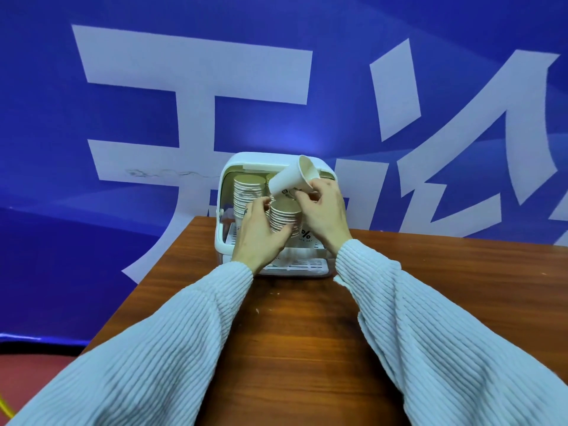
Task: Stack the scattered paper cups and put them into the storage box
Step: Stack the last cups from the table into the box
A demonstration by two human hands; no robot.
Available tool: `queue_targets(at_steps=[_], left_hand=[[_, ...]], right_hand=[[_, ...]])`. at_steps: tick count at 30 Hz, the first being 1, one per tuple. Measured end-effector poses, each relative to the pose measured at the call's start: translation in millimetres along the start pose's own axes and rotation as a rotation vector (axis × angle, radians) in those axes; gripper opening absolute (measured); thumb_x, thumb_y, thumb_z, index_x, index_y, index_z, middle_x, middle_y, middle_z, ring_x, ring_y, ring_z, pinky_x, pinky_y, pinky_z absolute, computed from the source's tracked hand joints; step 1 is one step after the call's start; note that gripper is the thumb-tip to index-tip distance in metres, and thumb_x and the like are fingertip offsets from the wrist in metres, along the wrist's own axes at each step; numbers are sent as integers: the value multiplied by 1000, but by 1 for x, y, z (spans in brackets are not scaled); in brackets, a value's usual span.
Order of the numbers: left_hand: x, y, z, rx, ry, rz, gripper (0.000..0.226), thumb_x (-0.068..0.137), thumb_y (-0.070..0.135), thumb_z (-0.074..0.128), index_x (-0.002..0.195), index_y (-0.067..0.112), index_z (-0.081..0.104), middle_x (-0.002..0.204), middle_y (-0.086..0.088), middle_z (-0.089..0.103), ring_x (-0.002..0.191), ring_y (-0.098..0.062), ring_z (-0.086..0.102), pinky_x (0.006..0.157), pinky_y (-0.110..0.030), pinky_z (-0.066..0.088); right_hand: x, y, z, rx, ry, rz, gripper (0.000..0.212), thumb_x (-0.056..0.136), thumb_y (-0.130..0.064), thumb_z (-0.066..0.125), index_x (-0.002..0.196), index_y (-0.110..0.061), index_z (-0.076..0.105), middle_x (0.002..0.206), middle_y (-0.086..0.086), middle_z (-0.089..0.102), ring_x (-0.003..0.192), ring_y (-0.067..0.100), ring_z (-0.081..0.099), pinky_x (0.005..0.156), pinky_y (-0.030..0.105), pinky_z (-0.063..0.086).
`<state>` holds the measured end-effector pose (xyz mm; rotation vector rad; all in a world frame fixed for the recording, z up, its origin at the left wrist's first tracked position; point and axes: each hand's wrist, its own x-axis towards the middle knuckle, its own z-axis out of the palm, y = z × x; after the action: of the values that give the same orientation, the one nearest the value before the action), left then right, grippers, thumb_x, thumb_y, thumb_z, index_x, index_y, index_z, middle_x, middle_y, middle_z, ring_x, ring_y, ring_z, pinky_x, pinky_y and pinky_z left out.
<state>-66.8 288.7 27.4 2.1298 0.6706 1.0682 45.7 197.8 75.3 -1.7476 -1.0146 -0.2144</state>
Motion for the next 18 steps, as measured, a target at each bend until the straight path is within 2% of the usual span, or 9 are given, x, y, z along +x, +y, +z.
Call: queue_targets(at_steps=[3, 5, 8, 10, 13, 16, 18], left_hand=[[1, 2, 2, 62, -11, -27, 101, 75, 56, 79, 154, 24, 26, 151, -6, 44, 132, -29, 51, 107, -50, 45], [3, 4, 4, 122, -34, -35, 113, 75, 60, 79, 160, 23, 14, 156, -7, 43, 137, -32, 48, 108, -49, 44], [3, 7, 6, 186, -62, -59, 113, 81, 54, 77, 162, 25, 4, 150, -8, 53, 132, -38, 52, 103, -46, 43], [4, 8, 7, 248, -82, -76, 108, 87, 48, 75, 163, 25, 2, 150, -12, 52, 131, -40, 53, 103, -47, 43], [9, 7, 4, 280, -122, -107, 102, 89, 32, 71, 163, 27, 2, 157, -12, 44, 133, -41, 51, 105, -47, 42], [12, 8, 4, 290, -127, -108, 95, 88, 19, 67, 162, 25, 7, 156, -13, 43, 134, -40, 49, 106, -48, 41], [13, 10, 5, 299, -107, -98, 91, 88, 15, 65, 161, 23, 11, 154, -13, 45, 133, -40, 49, 105, -49, 42]], right_hand=[[2, -1, -12, -268, -14, -33, 19, 96, -33, 48, 86, -18, 51, 116, 2, 47, 88, 29, 57, 82, 46, 52], [5, -2, -17, -421, -92, -77, 22, 98, -34, 41, 85, -18, 49, 117, 4, 47, 91, 32, 56, 79, 44, 49], [9, -3, -15, -574, -294, -118, 27, 101, -37, 36, 93, -17, 53, 116, 7, 49, 105, 31, 54, 84, 43, 47], [8, -2, -8, -623, -403, -126, 32, 101, -42, 34, 95, -18, 54, 116, 7, 48, 113, 31, 52, 90, 46, 47], [4, 2, 3, -657, -495, -89, 45, 100, -48, 36, 121, -14, 56, 132, 12, 47, 125, 35, 50, 92, 49, 41], [7, 9, 11, -631, -514, -24, 54, 100, -51, 43, 144, -19, 42, 149, 13, 42, 130, 40, 52, 98, 50, 42], [3, 15, 13, -514, -459, -12, 63, 99, -49, 49, 154, -27, 31, 158, 11, 40, 135, 40, 51, 104, 51, 44]])
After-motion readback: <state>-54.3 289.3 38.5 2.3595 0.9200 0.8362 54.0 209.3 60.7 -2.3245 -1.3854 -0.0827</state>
